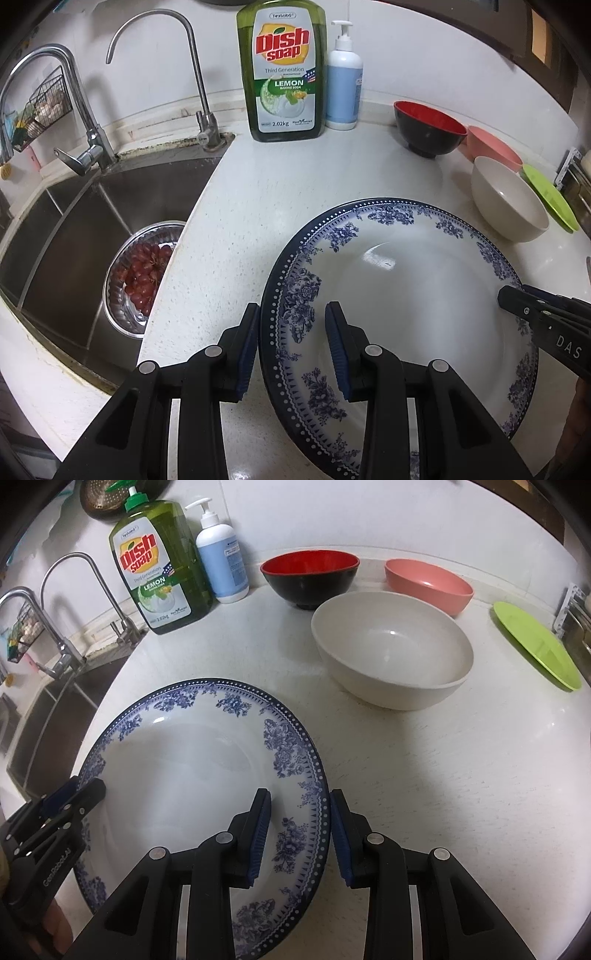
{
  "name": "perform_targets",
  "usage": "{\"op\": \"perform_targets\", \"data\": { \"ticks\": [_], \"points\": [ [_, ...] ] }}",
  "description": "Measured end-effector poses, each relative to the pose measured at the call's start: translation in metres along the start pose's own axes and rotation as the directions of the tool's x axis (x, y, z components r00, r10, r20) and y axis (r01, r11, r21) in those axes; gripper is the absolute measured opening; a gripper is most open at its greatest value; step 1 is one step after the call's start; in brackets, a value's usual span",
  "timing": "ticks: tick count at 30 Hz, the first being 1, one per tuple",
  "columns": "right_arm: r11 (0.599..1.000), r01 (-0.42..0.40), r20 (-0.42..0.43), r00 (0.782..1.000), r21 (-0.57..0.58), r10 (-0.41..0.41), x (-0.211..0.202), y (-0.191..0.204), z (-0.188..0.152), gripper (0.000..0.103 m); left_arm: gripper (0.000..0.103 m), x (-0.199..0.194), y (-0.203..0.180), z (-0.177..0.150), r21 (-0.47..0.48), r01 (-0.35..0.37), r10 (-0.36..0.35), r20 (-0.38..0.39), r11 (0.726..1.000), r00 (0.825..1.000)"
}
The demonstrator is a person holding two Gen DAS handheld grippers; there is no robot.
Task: Organize plates and bowls
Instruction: 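Carry the plate with both grippers toward the sink and dish soap, then lower the plate onto the counter beside the sink and open both grippers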
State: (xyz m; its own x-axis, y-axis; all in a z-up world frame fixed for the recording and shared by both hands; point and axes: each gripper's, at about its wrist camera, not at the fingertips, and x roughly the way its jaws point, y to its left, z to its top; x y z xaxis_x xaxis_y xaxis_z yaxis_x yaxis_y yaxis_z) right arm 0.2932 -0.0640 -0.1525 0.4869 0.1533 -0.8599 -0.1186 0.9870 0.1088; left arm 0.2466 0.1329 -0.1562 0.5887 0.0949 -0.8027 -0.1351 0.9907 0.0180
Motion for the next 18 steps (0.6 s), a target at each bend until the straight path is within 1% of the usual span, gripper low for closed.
{"op": "perform_targets", "data": {
  "ticks": [18],
  "points": [
    [1.0,0.012,-0.042,0.999,-0.007,-0.013,0.012,0.004,0.003,0.034,0.036,0.014,0.004,-0.001,-0.007,0.006,-0.006,-0.047,1.0,0.999]
  ]
}}
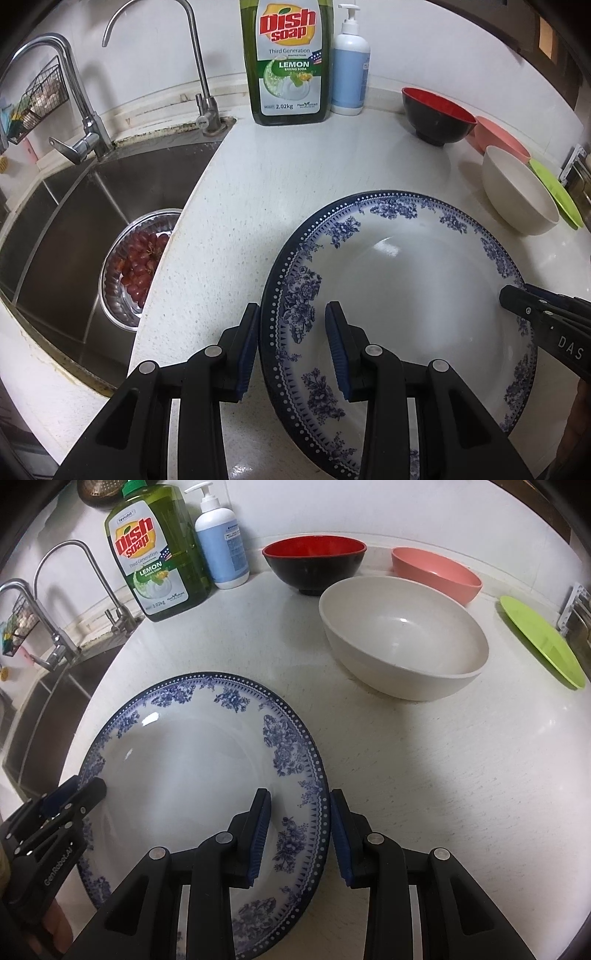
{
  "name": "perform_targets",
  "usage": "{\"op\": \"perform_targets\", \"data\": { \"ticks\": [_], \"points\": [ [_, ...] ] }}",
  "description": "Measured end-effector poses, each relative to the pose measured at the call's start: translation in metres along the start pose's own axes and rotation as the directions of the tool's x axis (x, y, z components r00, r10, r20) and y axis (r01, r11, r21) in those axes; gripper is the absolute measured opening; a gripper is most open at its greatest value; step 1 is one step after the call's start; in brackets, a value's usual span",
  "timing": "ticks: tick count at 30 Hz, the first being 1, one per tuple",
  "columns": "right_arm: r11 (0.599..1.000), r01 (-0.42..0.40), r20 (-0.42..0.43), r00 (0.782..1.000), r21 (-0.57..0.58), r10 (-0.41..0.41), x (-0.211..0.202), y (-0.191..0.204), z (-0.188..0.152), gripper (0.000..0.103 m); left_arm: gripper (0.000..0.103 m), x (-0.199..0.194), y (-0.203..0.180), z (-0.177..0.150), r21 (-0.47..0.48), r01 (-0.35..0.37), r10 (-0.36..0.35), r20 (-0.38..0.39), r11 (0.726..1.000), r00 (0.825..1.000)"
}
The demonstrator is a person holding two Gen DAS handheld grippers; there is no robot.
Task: Organize plates and bowls
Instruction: 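Lower the plate onto the counter beside the sink and open both grippers, then move both grippers to the second blue-floral plate near the pot rack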
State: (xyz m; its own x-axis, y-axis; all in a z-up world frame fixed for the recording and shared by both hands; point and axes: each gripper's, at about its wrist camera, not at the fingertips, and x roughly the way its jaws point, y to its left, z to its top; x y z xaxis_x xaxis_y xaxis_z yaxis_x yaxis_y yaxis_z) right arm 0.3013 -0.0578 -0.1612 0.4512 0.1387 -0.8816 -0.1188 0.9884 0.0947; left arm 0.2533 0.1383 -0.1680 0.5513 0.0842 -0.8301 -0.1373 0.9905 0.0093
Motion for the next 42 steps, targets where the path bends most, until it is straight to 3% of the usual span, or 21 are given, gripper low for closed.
{"op": "perform_targets", "data": {
  "ticks": [12,16,25,32,42],
  "points": [
    [1.0,0.006,0.002,1.0,0.002,-0.006,0.001,0.001,0.0,0.035,0.038,0.001,0.001,0.001,0.011,0.009,-0.009,-0.002,1.0,1.0],
    [1.0,-0.001,0.033,0.999,0.008,0.0,-0.007,0.0,-0.002,0.046,0.06,-0.007,0.002,0.002,0.008,0.003,-0.003,0.031,1.0,1.0],
    [0.999,-0.022,0.125,0.992,0.031,0.018,-0.037,-0.006,-0.008,0.058,0.089,-0.044,-0.003,0.008,0.051,-0.04,0.032,0.146,0.998,0.989],
    [0.997,-0.008,0.186,0.983,0.075,-0.006,-0.065,-0.023,-0.02,0.058,0.09,-0.07,-0.017,0.008,0.093,-0.042,0.019,0.235,0.995,0.972],
    [0.988,0.012,0.266,0.963,0.156,-0.053,-0.109,-0.056,-0.039,0.058,0.09,-0.101,-0.059,0.012,0.179,0.023,-0.065,0.234,0.984,0.97]
  ]
}}
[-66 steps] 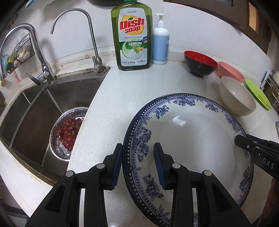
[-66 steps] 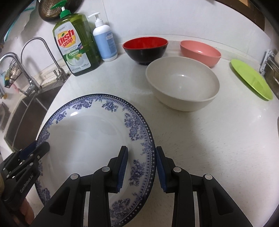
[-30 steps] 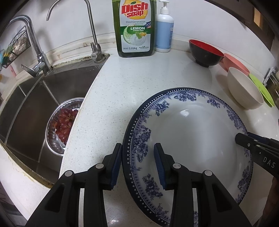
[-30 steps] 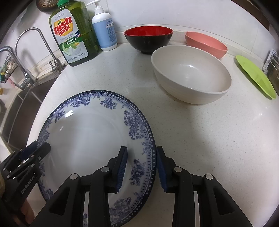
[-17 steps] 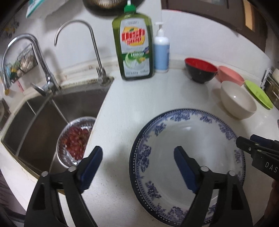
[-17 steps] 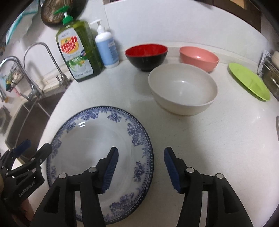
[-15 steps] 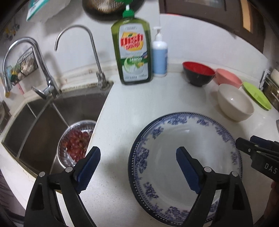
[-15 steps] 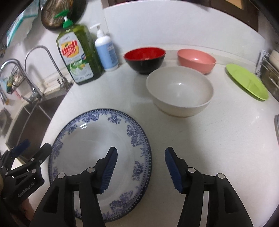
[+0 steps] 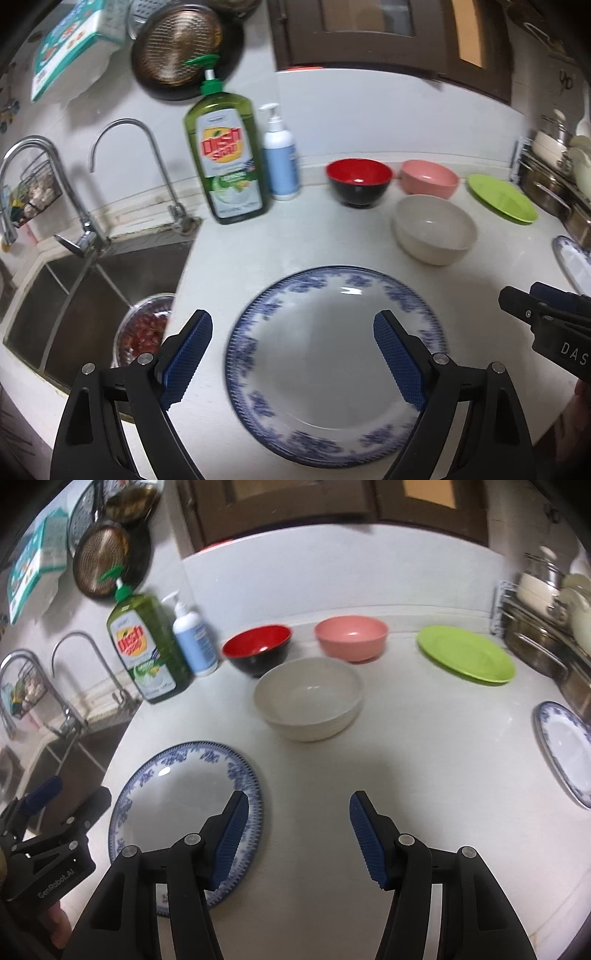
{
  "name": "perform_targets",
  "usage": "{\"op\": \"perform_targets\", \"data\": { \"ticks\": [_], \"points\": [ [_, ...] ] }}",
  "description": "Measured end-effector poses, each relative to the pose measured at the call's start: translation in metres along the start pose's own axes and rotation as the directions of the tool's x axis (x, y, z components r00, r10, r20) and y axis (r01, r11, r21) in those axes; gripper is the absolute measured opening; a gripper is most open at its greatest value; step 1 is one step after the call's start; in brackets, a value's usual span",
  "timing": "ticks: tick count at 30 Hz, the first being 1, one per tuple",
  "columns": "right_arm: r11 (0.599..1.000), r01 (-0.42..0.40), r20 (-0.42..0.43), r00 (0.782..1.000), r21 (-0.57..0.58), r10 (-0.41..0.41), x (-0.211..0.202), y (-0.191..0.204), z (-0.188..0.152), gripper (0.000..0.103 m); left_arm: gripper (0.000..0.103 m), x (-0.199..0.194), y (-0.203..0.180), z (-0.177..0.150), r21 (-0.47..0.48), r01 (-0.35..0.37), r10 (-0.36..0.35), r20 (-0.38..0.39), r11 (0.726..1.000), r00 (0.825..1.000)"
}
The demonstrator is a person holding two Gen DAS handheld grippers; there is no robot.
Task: Organize plates and bowls
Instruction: 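Move both grippers to the second blue-floral plate near the pot rack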
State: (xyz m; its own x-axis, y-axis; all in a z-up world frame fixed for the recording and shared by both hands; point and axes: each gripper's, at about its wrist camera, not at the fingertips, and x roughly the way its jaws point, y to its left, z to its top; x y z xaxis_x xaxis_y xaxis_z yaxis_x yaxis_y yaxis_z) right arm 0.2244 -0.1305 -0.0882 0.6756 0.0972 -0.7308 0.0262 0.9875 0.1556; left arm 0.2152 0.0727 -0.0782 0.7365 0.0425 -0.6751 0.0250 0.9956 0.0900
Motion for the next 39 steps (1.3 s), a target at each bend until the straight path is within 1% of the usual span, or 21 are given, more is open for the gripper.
{"op": "perform_targets", "data": {
  "ticks": [2,5,7,9,11,15,21,24,32,39],
  "points": [
    [1.0,0.009,0.02,1.0,0.01,-0.01,-0.01,-0.009,0.001,0.058,0.091,-0.007,-0.012,0.006,0.005,0.023,-0.023,0.018,1.0,1.0],
    [0.999,0.034,0.047,0.998,0.024,-0.035,-0.024,-0.027,0.005,0.058,0.096,-0.017,-0.028,0.014,0.035,0.038,-0.039,0.045,0.999,0.998],
    [0.998,0.051,0.059,0.997,0.036,-0.053,-0.032,-0.039,0.007,0.058,0.096,-0.022,-0.042,0.02,0.058,0.052,-0.056,0.07,0.997,0.996],
    [0.996,0.071,0.074,0.994,0.053,-0.074,-0.04,-0.053,0.008,0.059,0.098,-0.025,-0.058,0.026,0.077,0.081,-0.087,0.083,0.994,0.993],
    [0.993,0.089,0.089,0.991,0.071,-0.095,-0.048,-0.066,0.009,0.065,0.1,-0.027,-0.072,0.03,0.092,0.12,-0.128,0.087,0.989,0.988],
    [0.986,0.128,0.116,0.983,0.105,-0.14,-0.062,-0.093,0.01,0.065,0.1,-0.03,-0.099,0.038,0.127,0.162,-0.175,0.098,0.979,0.98],
    [0.971,0.183,0.146,0.968,0.154,-0.206,-0.081,-0.134,0.01,0.065,0.1,-0.03,-0.144,0.049,0.163,0.246,-0.262,0.088,0.956,0.961],
    [0.96,0.213,0.156,0.958,0.182,-0.242,-0.09,-0.156,0.011,0.065,0.1,-0.032,-0.169,0.055,0.187,0.276,-0.297,0.094,0.943,0.95],
    [0.925,0.279,0.172,0.929,0.259,-0.328,-0.108,-0.213,0.011,0.065,0.1,-0.037,-0.232,0.071,0.238,0.335,-0.372,0.129,0.912,0.919],
    [0.893,0.32,0.165,0.908,0.317,-0.384,-0.117,-0.26,0.01,0.065,0.1,-0.034,-0.28,0.082,0.273,0.37,-0.416,0.134,0.888,0.899]
  ]
}}
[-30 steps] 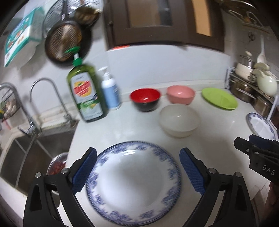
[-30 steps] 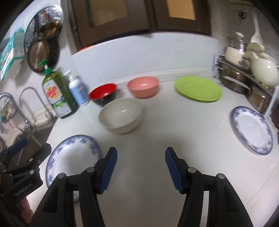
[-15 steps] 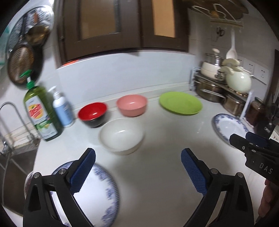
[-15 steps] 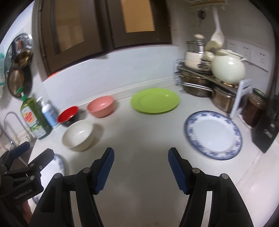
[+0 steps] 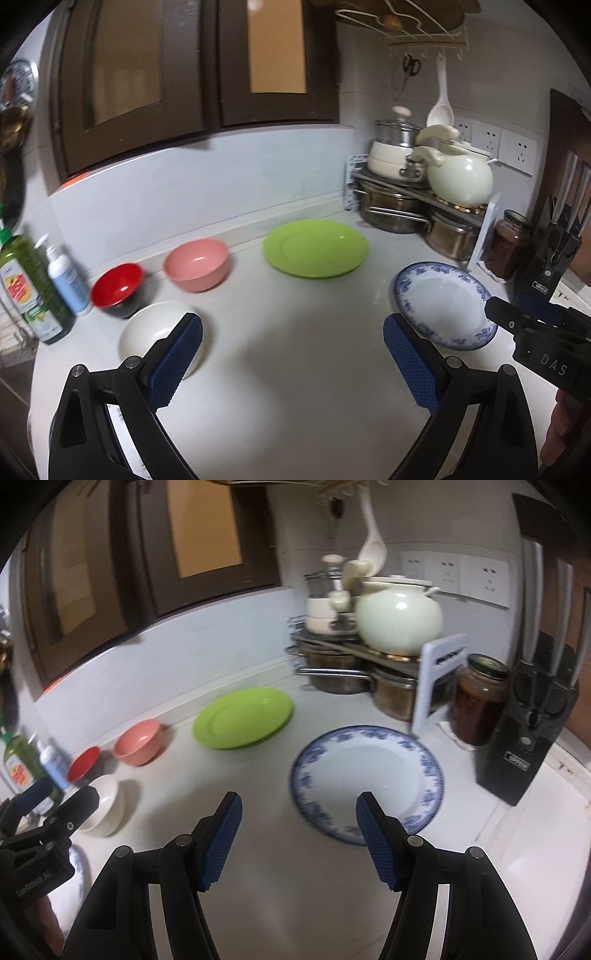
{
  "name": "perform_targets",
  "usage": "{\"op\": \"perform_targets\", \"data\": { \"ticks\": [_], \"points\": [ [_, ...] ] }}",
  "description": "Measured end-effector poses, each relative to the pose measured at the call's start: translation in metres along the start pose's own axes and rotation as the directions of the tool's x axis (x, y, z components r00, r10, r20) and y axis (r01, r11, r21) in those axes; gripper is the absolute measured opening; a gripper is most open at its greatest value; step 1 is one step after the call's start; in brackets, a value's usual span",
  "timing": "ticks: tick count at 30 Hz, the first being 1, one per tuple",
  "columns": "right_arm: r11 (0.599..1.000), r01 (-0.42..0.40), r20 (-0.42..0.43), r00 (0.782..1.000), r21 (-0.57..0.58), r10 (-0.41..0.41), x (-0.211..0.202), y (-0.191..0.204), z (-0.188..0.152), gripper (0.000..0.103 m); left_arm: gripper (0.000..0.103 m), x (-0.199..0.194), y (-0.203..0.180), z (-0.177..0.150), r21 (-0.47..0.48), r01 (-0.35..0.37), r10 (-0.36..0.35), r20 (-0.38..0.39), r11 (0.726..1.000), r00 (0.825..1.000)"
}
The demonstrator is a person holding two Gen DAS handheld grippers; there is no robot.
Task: Organize plates and bowls
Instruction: 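Move both grippers to the second blue-floral plate near the pot rack, then close both grippers on the rim of the second blue-floral plate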
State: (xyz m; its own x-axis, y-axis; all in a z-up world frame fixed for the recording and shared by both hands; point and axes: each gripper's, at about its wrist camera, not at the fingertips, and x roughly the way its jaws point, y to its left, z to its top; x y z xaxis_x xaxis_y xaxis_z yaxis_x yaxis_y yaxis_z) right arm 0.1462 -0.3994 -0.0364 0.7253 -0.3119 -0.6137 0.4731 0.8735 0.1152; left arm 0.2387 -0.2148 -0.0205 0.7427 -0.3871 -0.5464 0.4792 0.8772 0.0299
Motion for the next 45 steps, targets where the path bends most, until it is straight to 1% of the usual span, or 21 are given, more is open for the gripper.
{"op": "perform_targets", "data": {
  "ticks": [9,13,22,31,37,40,45],
  "points": [
    [0.997,0.063,-0.013,0.998,0.044,-0.062,0.022,-0.043,0.011,0.065,0.1,0.039,-0.043,0.014,0.04,0.047,-0.046,-0.034,0.998,0.998],
    [0.994,0.085,-0.037,0.996,0.075,-0.082,0.035,-0.062,0.011,0.065,0.1,0.058,-0.059,0.019,0.048,0.069,-0.066,-0.056,0.996,0.996],
    [0.981,0.151,-0.075,0.987,0.12,-0.142,0.068,-0.099,0.013,0.065,0.1,0.106,-0.094,0.02,0.079,0.102,-0.092,-0.117,0.992,0.989],
    [0.966,0.204,-0.131,0.974,0.157,-0.185,0.104,-0.125,0.011,0.065,0.1,0.158,-0.12,0.018,0.086,0.148,-0.13,-0.19,0.985,0.973],
    [0.957,0.234,-0.166,0.964,0.169,-0.207,0.126,-0.14,0.009,0.065,0.099,0.189,-0.138,0.015,0.111,0.18,-0.151,-0.229,0.977,0.962],
    [0.954,0.249,-0.18,0.959,0.169,-0.219,0.137,-0.146,0.007,0.065,0.096,0.203,-0.144,0.012,0.119,0.187,-0.153,-0.249,0.975,0.956],
    [0.95,0.265,-0.196,0.953,0.164,-0.232,0.149,-0.153,0.005,0.064,0.094,0.222,-0.152,0.007,0.127,0.2,-0.158,-0.282,0.971,0.946]
  ]
}}
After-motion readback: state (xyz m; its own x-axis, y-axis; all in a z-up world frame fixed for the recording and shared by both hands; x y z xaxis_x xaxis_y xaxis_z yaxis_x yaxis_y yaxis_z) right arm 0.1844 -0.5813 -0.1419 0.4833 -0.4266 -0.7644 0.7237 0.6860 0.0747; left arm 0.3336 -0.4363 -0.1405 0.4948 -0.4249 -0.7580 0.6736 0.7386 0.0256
